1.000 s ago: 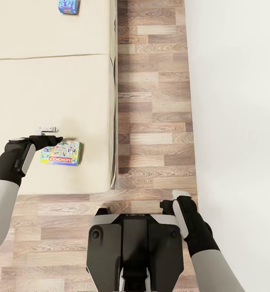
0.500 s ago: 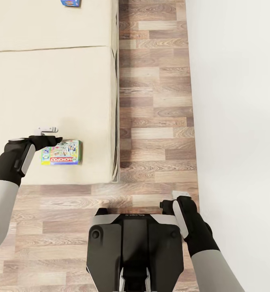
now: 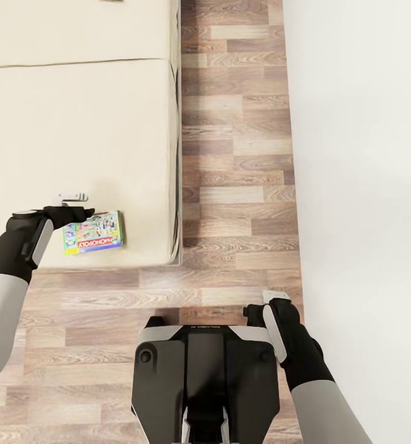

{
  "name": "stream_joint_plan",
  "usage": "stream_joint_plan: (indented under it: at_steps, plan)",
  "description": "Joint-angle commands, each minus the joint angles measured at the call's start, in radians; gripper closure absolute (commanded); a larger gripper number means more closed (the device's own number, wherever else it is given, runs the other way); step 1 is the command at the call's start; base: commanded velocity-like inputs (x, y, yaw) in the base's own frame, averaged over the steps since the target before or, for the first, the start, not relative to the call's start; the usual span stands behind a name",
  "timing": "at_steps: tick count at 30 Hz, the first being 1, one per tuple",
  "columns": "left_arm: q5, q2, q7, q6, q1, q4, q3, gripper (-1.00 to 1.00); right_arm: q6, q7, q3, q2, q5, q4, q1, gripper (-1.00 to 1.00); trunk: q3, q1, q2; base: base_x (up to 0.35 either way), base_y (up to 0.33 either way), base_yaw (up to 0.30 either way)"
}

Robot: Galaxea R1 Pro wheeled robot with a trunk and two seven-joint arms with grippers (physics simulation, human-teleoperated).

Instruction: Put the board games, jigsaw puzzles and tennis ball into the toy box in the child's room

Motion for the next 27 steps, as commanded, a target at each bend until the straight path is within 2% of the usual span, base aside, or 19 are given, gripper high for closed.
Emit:
stream_joint_plan:
  at_steps: [1,13,27]
  plan:
    - [0.005,0.000,-0.002,0.006,0.000,-0.001,0.002,-1.00,0.002,-0.008,-0.001,0.001,-0.010,-0.001,0.000,-1.00,-0.001,0.000,-0.001,-0.057,0.000,0.000]
    - [0.005,0.000,-0.002,0.006,0.000,-0.001,0.002,-1.00,0.000,-0.008,-0.001,0.001,-0.010,-0.001,0.000,-1.00,-0.001,0.000,-0.001,-0.135,0.000,0.000]
    - [0.006,0.000,-0.001,0.005,0.000,-0.001,0.002,-1.00,-0.002,-0.008,0.000,0.001,-0.010,0.013,0.000,-1.00,-0.001,0.000,-0.001,-0.021,0.000,0.000]
